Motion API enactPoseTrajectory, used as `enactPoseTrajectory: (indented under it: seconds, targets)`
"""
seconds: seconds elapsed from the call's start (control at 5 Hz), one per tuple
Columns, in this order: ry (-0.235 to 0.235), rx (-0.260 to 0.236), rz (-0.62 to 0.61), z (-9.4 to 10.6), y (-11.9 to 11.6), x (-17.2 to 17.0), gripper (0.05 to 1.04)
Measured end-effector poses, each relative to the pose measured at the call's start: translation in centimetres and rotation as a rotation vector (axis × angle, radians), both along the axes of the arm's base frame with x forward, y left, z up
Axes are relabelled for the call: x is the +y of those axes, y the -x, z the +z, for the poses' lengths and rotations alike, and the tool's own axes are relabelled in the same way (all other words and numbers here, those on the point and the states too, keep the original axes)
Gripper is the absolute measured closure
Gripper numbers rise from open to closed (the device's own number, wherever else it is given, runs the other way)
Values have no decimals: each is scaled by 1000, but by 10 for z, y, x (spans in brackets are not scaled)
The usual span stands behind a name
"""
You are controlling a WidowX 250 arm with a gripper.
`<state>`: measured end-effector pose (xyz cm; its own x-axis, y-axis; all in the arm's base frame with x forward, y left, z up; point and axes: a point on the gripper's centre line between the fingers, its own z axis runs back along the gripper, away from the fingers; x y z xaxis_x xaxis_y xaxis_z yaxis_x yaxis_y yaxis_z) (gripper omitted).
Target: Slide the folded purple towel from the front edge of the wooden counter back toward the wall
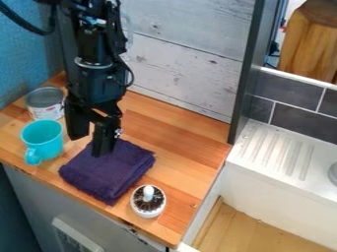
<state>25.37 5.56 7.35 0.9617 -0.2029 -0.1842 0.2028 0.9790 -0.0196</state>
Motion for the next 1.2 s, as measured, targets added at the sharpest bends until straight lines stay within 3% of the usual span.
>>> enactPoseTrajectory:
  seconds: [0.2,0.4,0.6,1.0,1.2]
  targets:
    - [3,26,-1,-8,2,-1,90]
    - [-37,-27,21,-16,-6,4,91]
    - [-43,-88,13,-28,-8,4,91]
    - [-18,99,33,-61,-8,5,90]
    - [-6,191,30,-65,-13,8,91]
